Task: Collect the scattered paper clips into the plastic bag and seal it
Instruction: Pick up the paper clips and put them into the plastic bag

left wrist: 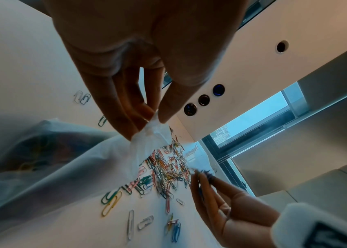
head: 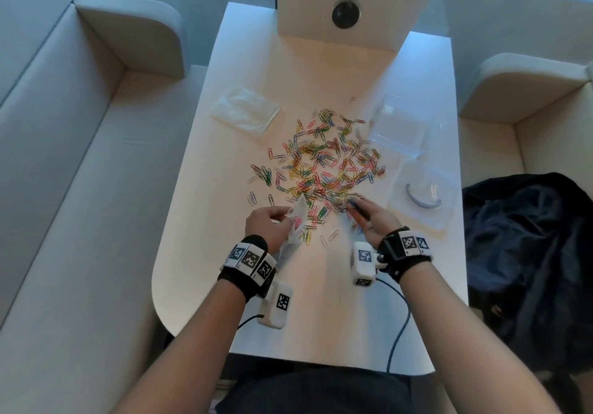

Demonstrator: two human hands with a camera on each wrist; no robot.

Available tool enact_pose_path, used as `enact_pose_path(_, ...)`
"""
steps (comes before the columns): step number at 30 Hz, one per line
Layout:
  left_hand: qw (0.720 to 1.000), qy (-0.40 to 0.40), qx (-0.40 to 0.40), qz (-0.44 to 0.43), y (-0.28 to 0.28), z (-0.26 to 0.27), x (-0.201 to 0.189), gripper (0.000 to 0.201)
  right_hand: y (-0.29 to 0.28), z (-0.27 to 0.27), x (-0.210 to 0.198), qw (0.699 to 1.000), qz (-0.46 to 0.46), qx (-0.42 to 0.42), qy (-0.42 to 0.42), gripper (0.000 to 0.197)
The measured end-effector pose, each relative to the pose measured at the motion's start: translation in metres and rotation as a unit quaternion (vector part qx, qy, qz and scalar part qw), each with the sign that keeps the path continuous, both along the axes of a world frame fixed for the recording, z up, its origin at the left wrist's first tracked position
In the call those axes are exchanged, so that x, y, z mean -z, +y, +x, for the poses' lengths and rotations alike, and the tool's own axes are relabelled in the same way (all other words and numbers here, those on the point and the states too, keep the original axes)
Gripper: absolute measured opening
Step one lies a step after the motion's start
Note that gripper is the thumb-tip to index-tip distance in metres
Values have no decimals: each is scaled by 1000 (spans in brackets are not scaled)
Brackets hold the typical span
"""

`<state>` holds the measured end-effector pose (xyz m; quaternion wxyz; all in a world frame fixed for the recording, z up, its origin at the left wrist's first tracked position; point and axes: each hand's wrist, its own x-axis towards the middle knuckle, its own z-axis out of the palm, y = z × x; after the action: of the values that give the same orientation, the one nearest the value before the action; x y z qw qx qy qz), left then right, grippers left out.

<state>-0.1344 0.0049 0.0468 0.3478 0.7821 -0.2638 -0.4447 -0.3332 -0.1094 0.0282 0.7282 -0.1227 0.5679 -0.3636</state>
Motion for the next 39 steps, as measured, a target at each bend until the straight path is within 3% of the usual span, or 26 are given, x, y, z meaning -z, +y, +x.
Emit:
enact_pose_path(3, 1000, 17, -14, -7, -1, -6, -2, 23, 17, 18, -17, 995, 18, -54, -84, 8)
enact_pose_path(6, 999, 42, -29, -20, -1, -12, -5, 17, 35, 39, -23, 988, -5, -132, -84, 9)
enact_pose_path(11, 998, 28, -40, -37, 1, -13, -11, 17, 50, 58, -17, 976, -64, -206, 38, 22)
enact_pose_path(14, 999, 17, -34, -38, 2, -13, -12, 17, 50, 64, -14, 953, -95, -257, 132, 13)
enact_pose_path(15, 999, 9, -24, -41, 3, -13, -12, 17, 49, 67, -13, 938, -108, -284, 168, 9)
enact_pose_path(19, 998, -28, 19, -45, 6, -18, -13, 17, 49, 76, -18, 878, -151, -369, 264, 37)
enact_pose_path(24, 999, -3, 1, -44, 7, -17, -12, 19, 51, 81, -29, 747, -270, -453, 405, 12)
enact_pose_path(27, 999, -5, -5, -45, 10, -13, -10, 17, 48, 80, -33, 687, -329, -495, 418, 12)
enact_pose_path(28, 999, 1, -12, -47, 10, -10, -10, 17, 45, 76, -36, 693, -339, -496, 398, 14)
enact_pose_path(30, 998, 5, -28, -48, 12, -3, -8, 17, 33, 56, -38, 735, -334, -453, 379, 17)
enact_pose_path(32, 998, 8, -41, -47, 14, 5, -7, 18, 19, 19, -23, 764, -299, -389, 420, 23)
enact_pose_path(36, 996, 32, -70, -49, 21, 18, -2, 17, 19, -49, 26, 739, -65, -429, 515, 111)
enact_pose_path(39, 995, 43, -84, -39, 23, 21, 1, 18, 38, -58, 49, 735, -74, -423, 525, 116)
